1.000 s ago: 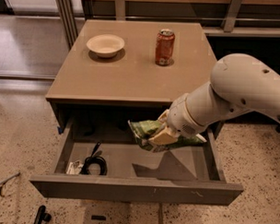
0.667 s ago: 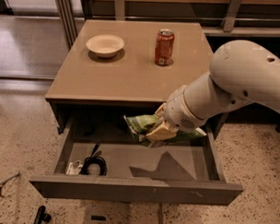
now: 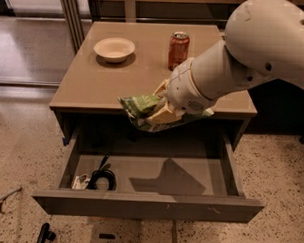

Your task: Pick green jalapeno chip bag from top drawer and place on counter

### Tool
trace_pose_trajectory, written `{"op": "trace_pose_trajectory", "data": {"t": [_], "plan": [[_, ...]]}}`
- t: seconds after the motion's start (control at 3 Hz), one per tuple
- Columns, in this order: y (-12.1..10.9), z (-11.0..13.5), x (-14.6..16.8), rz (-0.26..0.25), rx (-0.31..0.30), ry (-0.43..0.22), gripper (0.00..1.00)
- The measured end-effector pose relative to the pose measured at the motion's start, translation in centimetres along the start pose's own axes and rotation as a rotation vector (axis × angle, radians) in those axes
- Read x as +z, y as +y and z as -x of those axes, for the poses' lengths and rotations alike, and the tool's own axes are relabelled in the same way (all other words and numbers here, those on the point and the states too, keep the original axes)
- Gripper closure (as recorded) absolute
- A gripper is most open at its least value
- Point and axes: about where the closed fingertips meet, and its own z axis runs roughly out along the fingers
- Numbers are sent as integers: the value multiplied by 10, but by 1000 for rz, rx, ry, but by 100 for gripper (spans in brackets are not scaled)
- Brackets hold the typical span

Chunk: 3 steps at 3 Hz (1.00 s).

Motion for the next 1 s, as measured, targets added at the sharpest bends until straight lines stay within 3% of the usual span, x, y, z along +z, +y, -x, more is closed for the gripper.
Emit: {"op": "trace_pose_trajectory", "data": {"t": [0.67, 1.0], "plan": [[-5, -2, 1, -17, -14, -6, 100], [-29, -7, 10, -61, -52, -30, 100]]}}
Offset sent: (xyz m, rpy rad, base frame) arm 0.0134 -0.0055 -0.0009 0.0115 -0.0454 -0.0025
